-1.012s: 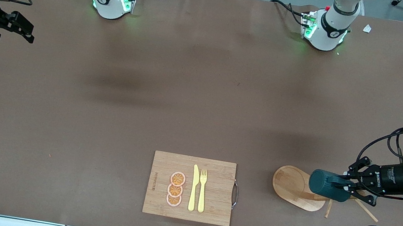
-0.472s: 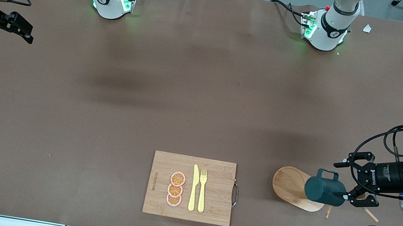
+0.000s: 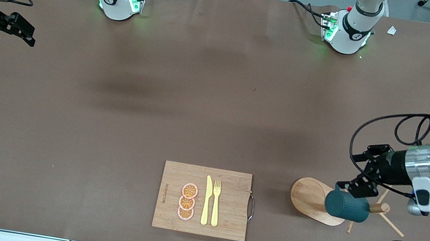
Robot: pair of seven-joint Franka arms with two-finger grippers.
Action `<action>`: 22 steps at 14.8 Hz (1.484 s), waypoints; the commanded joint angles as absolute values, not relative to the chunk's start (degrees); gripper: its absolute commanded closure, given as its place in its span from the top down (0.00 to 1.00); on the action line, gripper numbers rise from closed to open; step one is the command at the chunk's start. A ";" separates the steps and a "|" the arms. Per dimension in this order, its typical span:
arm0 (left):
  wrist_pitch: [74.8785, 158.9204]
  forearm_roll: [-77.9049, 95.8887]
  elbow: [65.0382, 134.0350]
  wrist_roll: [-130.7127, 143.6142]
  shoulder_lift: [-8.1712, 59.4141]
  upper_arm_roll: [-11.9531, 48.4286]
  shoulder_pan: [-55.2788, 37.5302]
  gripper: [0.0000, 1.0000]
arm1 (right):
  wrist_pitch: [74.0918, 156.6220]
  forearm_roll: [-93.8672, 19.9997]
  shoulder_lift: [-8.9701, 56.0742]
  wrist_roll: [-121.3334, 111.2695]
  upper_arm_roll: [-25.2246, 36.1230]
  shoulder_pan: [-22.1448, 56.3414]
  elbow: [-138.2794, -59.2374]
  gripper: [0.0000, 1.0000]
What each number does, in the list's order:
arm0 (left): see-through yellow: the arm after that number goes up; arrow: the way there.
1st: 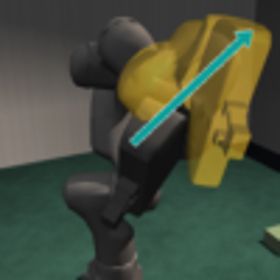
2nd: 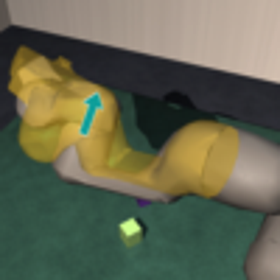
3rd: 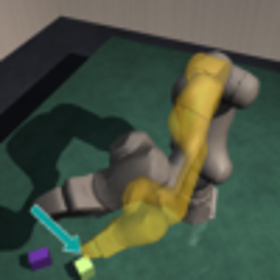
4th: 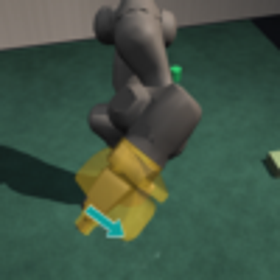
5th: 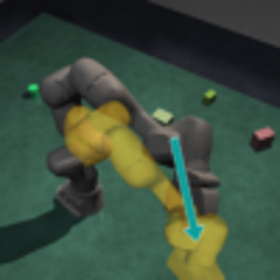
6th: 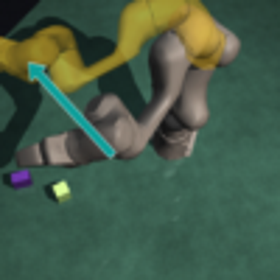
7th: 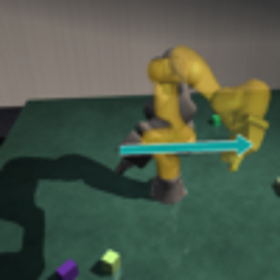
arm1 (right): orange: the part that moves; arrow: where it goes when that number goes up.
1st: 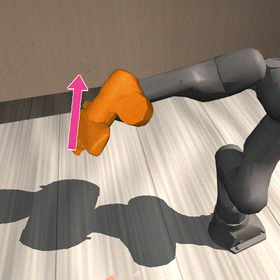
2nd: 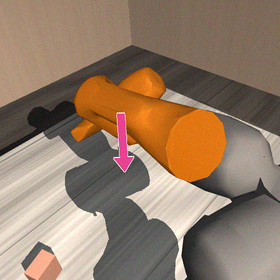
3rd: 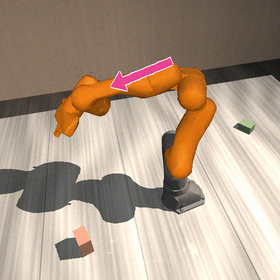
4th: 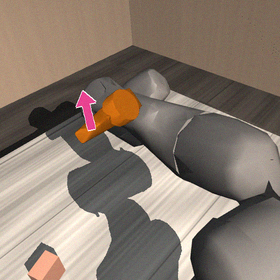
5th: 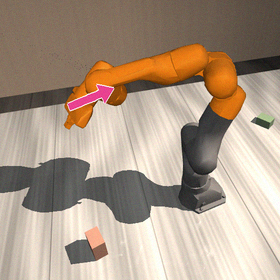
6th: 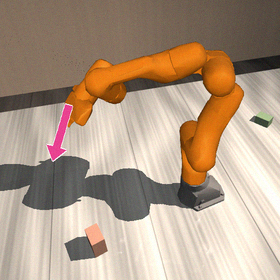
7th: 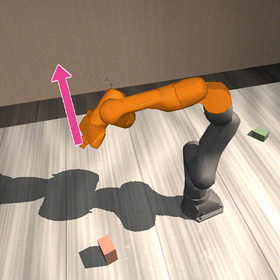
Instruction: Pass cup and hang on rack
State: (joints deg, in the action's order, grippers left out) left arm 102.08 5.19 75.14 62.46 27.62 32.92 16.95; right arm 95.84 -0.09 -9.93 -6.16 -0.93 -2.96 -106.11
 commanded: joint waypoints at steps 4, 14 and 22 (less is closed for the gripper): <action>91.07 -8.59 75.85 37.92 18.82 34.45 17.58 1.00 | 95.10 0.00 -9.40 -7.03 -1.41 -3.78 -105.12 1.00; 79.45 -4.23 79.96 12.58 4.85 9.88 0.03 1.00 | 95.10 -0.09 -9.40 -7.12 -1.41 -3.87 -105.12 1.00; 83.32 -1.58 90.96 10.28 -2.81 6.40 -2.91 1.00 | 95.10 -0.09 -9.40 -7.12 -1.41 -3.87 -105.12 1.00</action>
State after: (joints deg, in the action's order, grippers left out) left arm 81.40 -2.35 86.78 11.09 0.18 4.58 -4.29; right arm 95.78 -0.09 -9.87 -6.21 -0.93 -3.02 -106.02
